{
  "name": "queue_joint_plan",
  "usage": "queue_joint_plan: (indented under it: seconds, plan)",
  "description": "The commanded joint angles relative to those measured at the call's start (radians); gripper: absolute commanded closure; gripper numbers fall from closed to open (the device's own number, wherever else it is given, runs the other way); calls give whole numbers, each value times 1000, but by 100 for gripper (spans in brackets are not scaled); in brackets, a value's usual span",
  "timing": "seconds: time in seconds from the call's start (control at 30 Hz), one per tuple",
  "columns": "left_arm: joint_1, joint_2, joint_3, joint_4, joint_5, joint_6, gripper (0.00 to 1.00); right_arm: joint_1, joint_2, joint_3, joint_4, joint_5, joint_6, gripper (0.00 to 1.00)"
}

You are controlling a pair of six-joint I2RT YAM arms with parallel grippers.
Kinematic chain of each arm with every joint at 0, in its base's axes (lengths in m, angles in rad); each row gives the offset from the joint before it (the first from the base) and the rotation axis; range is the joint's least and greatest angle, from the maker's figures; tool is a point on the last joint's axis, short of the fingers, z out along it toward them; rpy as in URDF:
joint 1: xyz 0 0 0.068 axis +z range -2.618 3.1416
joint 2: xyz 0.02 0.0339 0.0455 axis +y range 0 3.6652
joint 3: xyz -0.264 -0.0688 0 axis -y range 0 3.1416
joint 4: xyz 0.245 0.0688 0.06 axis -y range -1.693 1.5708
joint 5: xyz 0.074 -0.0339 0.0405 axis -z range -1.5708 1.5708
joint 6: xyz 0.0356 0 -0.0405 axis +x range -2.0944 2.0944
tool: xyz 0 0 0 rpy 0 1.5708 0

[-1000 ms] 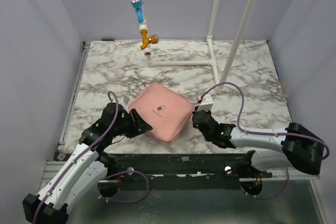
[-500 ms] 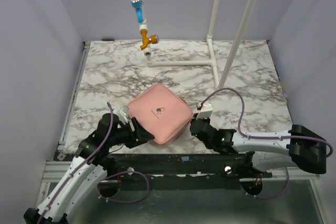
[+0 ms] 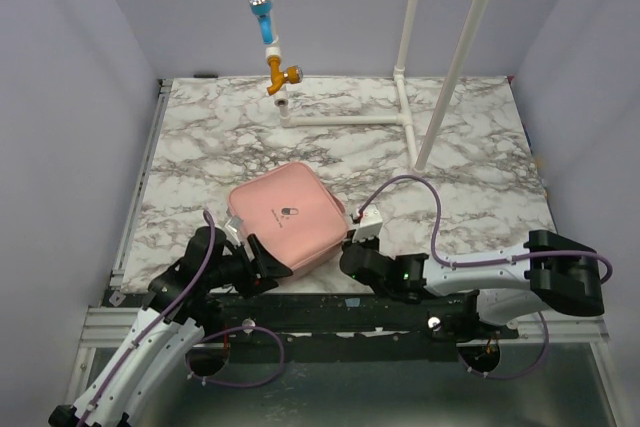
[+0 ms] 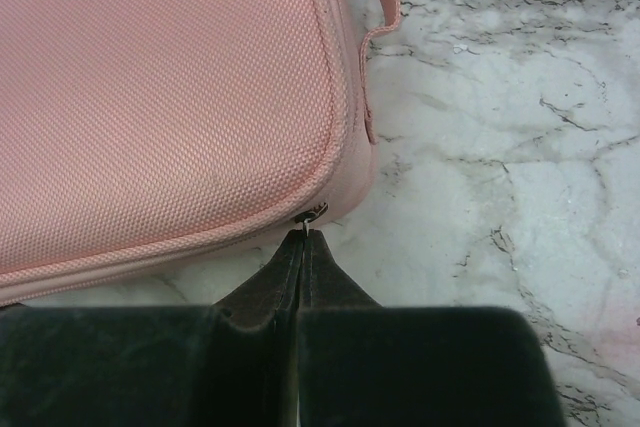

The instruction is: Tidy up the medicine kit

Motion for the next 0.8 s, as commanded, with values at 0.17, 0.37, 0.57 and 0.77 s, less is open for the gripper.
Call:
queue_joint_plan:
  seconds: [0.17,0.37,0.57,0.77]
  plan:
    - [-5,-18,-15,-64,-154,-80,39,44,-31,7,-40,33,40,99]
    - [-4,46,-3,-10,-220,-79,41,113,-49,-20,-38,71,54,99]
    - [21,140,92,-6,-306,-17,42,181,-60,-31,-83,102,97,99]
    - [110,231,162,19,-323,74,42,250,-49,-31,-98,122,135,99]
